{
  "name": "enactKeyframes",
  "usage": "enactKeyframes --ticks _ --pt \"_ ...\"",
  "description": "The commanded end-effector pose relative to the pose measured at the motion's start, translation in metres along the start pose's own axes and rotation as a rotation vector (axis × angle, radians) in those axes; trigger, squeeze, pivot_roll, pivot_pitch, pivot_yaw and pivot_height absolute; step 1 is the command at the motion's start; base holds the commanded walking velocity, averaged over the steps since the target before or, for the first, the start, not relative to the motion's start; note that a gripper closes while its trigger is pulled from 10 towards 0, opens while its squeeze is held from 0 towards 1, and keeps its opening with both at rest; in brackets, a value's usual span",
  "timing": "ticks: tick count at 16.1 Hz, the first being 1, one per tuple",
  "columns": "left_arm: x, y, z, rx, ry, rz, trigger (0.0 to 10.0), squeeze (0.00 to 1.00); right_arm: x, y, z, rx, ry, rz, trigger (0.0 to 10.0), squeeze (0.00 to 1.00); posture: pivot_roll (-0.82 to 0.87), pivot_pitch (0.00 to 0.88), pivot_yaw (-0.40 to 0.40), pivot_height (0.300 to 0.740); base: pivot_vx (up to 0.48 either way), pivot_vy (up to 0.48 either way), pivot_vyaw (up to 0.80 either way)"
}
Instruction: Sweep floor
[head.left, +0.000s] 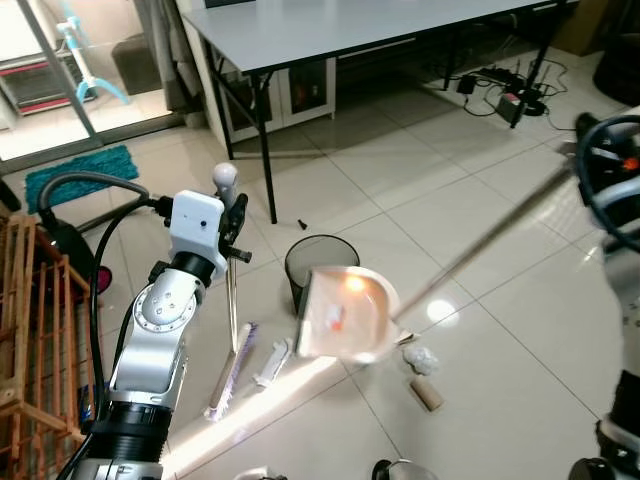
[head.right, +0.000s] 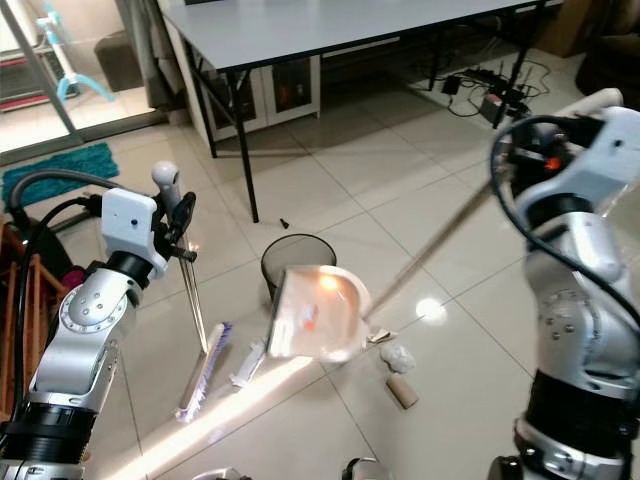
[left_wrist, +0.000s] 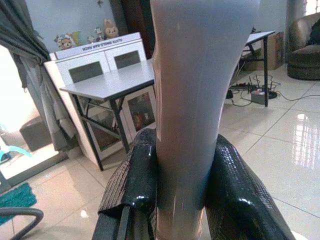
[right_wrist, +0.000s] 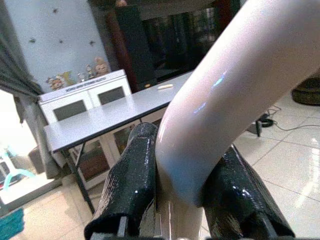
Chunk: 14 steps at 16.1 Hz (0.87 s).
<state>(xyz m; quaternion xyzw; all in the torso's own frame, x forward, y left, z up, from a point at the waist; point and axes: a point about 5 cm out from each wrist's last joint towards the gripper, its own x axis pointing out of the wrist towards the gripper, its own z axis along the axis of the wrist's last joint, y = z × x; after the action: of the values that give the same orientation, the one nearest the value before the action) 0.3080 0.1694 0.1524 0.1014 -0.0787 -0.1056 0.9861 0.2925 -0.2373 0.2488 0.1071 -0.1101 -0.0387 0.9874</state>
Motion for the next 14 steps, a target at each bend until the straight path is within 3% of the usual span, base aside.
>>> enactKeyframes --ticks 1,2,4,7,12,14 --pt "0.003 0.001 0.004 0.010 -0.011 -0.003 10.0 0.00 -0.001 0.010 -0.002 -0.021 -0.004 0.029 10.0 0.00 0.00 0.068 0.065 0.740 0.000 0.000 0.00" --pt "0.002 -0.001 0.003 -0.006 -0.013 0.005 10.0 0.00 -0.005 0.022 -0.022 -0.109 0.034 0.072 10.0 0.00 0.00 0.071 0.058 0.740 0.000 0.000 0.00" --pt "0.000 -0.002 -0.001 0.000 0.007 0.017 10.0 0.00 -0.011 0.029 -0.045 -0.077 0.085 0.073 10.0 0.00 0.01 0.075 0.052 0.740 0.000 0.270 0.00" --pt "0.000 -0.002 -0.002 0.004 0.008 0.013 10.0 0.00 -0.017 0.032 -0.055 -0.051 0.118 0.060 10.0 0.00 0.01 0.082 0.055 0.740 0.000 0.334 0.00" --pt "0.005 -0.005 0.002 0.005 -0.017 -0.001 10.0 0.00 -0.025 0.016 -0.077 -0.139 0.091 -0.051 10.0 0.00 0.01 0.087 0.054 0.740 0.000 0.376 0.00" --pt "0.006 -0.005 0.003 0.008 -0.015 -0.001 10.0 0.00 -0.027 0.010 -0.087 -0.132 0.109 -0.086 10.0 0.00 0.02 0.089 0.055 0.740 0.000 0.382 0.00"
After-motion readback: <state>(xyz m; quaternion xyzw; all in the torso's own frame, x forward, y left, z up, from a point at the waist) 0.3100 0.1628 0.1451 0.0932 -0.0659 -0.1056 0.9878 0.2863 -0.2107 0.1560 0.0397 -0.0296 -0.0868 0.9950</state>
